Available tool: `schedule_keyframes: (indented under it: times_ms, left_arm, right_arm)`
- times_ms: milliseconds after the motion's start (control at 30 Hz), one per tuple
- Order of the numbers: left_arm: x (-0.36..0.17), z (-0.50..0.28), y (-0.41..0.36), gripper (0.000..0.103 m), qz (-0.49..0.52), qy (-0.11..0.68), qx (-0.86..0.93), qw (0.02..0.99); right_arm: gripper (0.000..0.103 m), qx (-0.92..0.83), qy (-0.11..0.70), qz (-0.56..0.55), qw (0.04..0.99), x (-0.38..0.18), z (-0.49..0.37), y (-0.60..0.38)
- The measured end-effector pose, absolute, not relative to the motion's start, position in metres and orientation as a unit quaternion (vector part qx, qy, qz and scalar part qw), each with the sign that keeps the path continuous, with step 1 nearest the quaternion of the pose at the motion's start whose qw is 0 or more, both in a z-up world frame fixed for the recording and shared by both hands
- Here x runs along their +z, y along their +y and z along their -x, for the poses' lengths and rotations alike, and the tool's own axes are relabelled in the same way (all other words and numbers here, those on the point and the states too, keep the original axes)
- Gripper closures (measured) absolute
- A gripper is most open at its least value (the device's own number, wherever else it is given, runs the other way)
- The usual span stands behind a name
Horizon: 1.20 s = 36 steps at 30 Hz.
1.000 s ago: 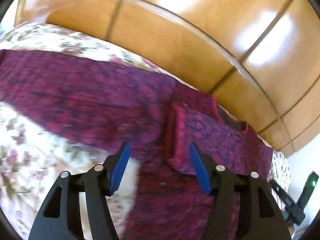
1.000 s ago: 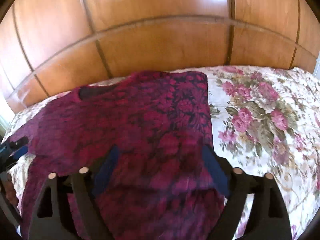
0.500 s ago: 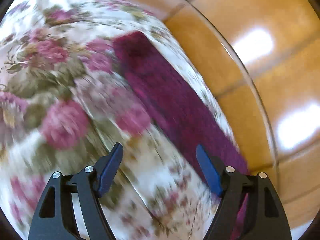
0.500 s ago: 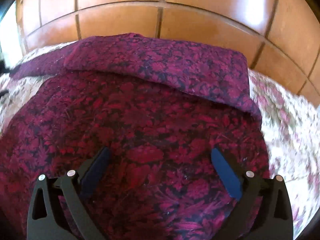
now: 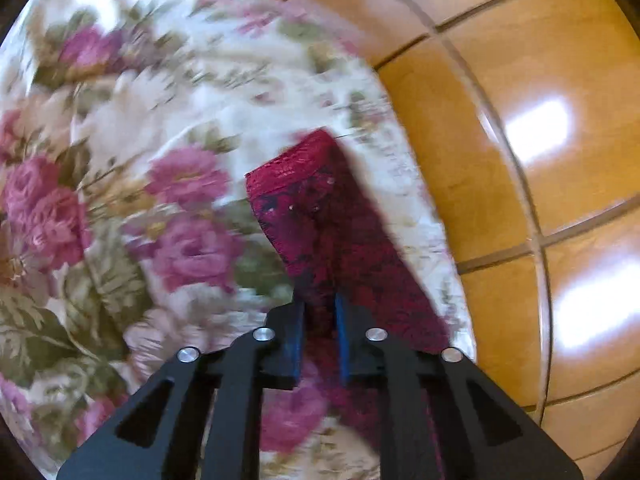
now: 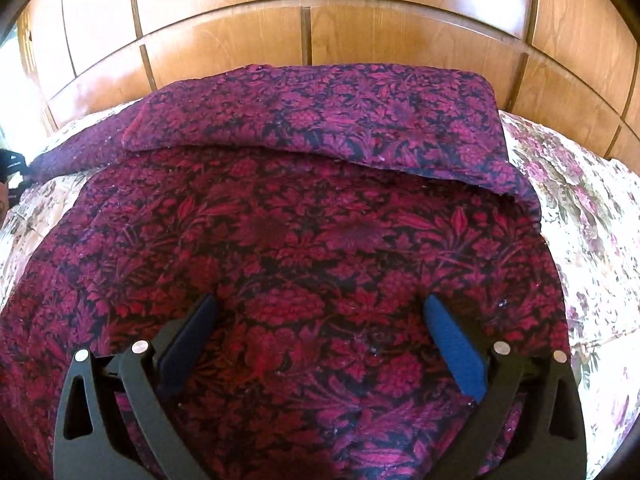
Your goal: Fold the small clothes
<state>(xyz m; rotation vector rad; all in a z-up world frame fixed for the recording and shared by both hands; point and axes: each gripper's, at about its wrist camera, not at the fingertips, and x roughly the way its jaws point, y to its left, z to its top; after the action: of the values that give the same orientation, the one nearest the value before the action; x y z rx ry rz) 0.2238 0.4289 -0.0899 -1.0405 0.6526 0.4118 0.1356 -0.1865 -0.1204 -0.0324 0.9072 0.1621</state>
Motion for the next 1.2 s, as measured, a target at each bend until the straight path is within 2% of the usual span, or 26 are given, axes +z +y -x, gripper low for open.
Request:
schedule_keyframes:
  times_ms: [100, 267, 467, 500, 533, 567, 633, 700, 900, 967, 1033, 1067, 1133, 1200]
  left_arm:
    - [-0.059, -0.234, 0.395, 0.092, 0.457, 0.282, 0.124, 0.835]
    - [0.001, -0.243, 0.267, 0.092, 0.366, 0.277, -0.035, 0.888]
    - [0.002, -0.251, 0.091, 0.091, 0.251, 0.336, -0.196, 0.886]
    - [-0.008, -0.254, 0.062, 0.084, 0.231, 0.359, -0.211, 0.879]
    - [-0.013, -0.255, 0.047, 0.071, 0.22, 0.371, -0.219, 0.875]
    - [-0.024, -0.256, 0.023, 0.065, 0.2, 0.392, -0.23, 0.868]
    - [-0.037, -0.258, 0.001, 0.034, 0.181, 0.417, -0.241, 0.857]
    - [-0.042, -0.252, -0.006, 0.025, 0.18, 0.425, -0.236, 0.855]
    - [-0.039, -0.22, 0.032, 0.021, 0.203, 0.408, -0.219, 0.863]
    - [-0.048, -0.207, 0.049, 0.021, 0.216, 0.405, -0.194, 0.867]
    - [-0.058, -0.192, 0.064, 0.022, 0.22, 0.411, -0.172, 0.868]
    - [-0.064, -0.186, 0.069, 0.022, 0.225, 0.415, -0.163, 0.867]
    - [-0.074, -0.179, 0.076, 0.022, 0.233, 0.42, -0.15, 0.864]
    - [-0.079, -0.172, 0.084, 0.022, 0.236, 0.418, -0.141, 0.866]
  right_arm:
    - [0.002, 0.078, 0.437, 0.015, 0.896, -0.122, -0.136, -0.187]
    - [0.002, 0.08, 0.436, 0.012, 0.896, -0.122, -0.136, -0.187]
    - [0.002, 0.085, 0.434, 0.002, 0.897, -0.122, -0.135, -0.188]
    - [0.002, 0.087, 0.433, -0.001, 0.897, -0.122, -0.135, -0.189]
    - [0.002, 0.088, 0.433, -0.003, 0.897, -0.122, -0.134, -0.19]
    - [0.002, 0.089, 0.432, -0.005, 0.897, -0.122, -0.134, -0.191]
    - [0.002, 0.091, 0.432, -0.009, 0.897, -0.121, -0.133, -0.194]
    - [0.002, 0.094, 0.431, -0.013, 0.897, -0.12, -0.133, -0.197]
    - [0.002, 0.112, 0.434, -0.044, 0.893, -0.109, -0.133, -0.211]
    - [0.009, 0.121, 0.43, -0.073, 0.892, -0.098, -0.137, -0.218]
    - [0.023, 0.14, 0.426, -0.116, 0.886, -0.083, -0.152, -0.219]
    - [0.026, 0.144, 0.421, -0.126, 0.887, -0.076, -0.161, -0.217]
    - [0.038, 0.156, 0.416, -0.152, 0.883, -0.065, -0.184, -0.209]
    - [0.039, 0.159, 0.426, -0.172, 0.874, -0.064, -0.21, -0.197]
